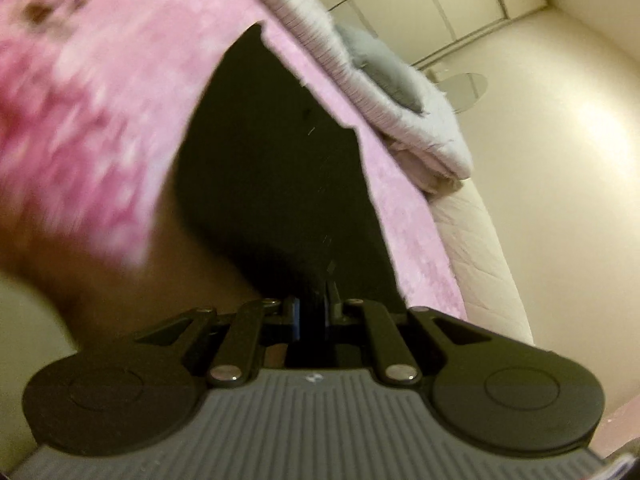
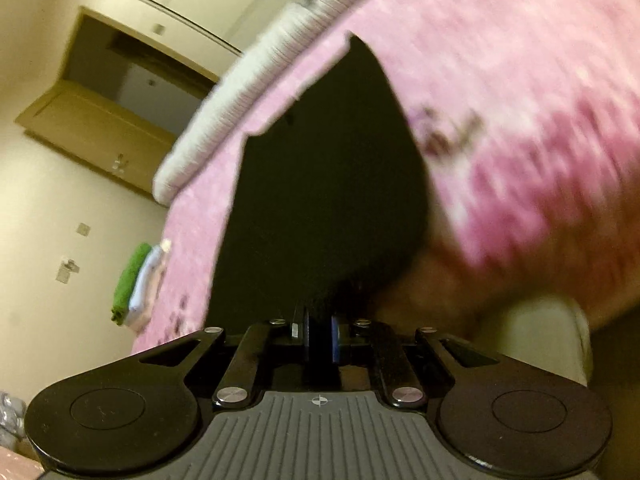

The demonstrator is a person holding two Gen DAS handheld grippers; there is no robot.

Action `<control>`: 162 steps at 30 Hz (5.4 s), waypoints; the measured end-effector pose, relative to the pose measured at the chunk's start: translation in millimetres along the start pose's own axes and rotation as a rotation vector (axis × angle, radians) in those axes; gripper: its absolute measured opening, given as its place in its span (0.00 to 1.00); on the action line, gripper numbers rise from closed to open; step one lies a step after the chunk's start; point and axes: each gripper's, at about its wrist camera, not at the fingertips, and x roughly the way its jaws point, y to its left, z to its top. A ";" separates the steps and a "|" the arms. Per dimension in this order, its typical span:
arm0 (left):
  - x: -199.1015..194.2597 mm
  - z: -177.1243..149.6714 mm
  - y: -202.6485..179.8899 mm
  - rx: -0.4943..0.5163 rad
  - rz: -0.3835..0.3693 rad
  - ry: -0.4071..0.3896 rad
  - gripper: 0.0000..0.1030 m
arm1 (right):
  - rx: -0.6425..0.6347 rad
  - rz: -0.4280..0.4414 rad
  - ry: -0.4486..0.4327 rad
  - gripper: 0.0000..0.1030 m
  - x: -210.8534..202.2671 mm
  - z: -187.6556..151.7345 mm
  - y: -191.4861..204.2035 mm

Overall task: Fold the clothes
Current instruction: 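Lift the hem with both grippers and fold it over toward the waistband, then lay the folded hem down and open both grippers, then reach both grippers to the folded edge of the garment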

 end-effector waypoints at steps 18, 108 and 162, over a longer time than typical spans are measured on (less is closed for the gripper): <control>153.6 190.5 48.0 0.023 0.189 0.008 0.32 | 0.113 -0.058 -0.047 0.27 169.8 178.3 -46.8; 129.0 71.2 -29.2 0.473 0.685 0.069 0.23 | -0.266 -0.418 -0.075 0.08 146.7 80.4 29.5; 58.6 10.7 2.9 -0.199 0.323 -0.076 0.41 | -0.004 -0.316 -0.070 0.51 100.2 9.3 29.3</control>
